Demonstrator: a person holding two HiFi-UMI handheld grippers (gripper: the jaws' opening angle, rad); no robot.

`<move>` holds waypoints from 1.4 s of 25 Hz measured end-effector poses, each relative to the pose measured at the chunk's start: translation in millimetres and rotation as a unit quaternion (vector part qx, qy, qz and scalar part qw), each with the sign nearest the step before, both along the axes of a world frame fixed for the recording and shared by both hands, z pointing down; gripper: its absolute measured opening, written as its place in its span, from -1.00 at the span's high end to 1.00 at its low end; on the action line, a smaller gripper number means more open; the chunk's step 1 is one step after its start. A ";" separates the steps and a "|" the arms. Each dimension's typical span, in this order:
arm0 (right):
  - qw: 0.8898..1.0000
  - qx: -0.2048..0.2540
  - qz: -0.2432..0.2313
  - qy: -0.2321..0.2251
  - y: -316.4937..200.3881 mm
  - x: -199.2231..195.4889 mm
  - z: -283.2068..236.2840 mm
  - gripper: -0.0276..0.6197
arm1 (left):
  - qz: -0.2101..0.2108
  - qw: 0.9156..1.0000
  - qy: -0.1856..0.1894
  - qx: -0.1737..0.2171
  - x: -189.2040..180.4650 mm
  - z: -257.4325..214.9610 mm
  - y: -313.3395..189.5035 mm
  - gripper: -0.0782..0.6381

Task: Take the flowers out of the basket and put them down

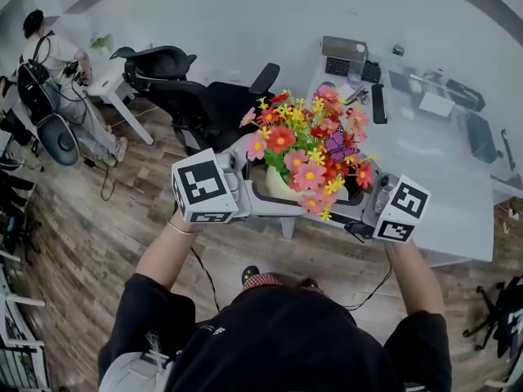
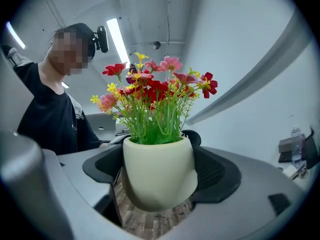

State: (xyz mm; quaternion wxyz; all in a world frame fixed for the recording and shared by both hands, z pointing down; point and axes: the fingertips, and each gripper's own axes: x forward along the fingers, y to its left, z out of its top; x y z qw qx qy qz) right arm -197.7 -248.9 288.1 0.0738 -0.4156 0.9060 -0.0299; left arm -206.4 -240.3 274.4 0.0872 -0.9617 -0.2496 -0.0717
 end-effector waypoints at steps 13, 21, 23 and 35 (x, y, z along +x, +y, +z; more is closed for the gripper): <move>0.994 -0.011 0.109 -0.010 -15.4 2.4 4.8 -0.50 | 0.111 0.994 -0.001 -0.018 0.7 2.9 -17.8 -0.55; 0.987 -0.018 0.159 -0.016 -21.8 5.5 10.6 -0.50 | 0.159 0.987 -0.005 -0.028 3.7 8.6 -26.1 -0.55; 0.985 -0.019 0.168 -0.016 -22.5 2.9 11.0 -0.50 | 0.168 0.985 -0.005 -0.030 0.9 8.6 -26.9 -0.55; 0.981 -0.029 0.191 -0.015 -36.1 -19.1 5.0 -0.50 | 0.192 0.981 0.000 -0.039 -21.6 2.3 -41.4 -0.55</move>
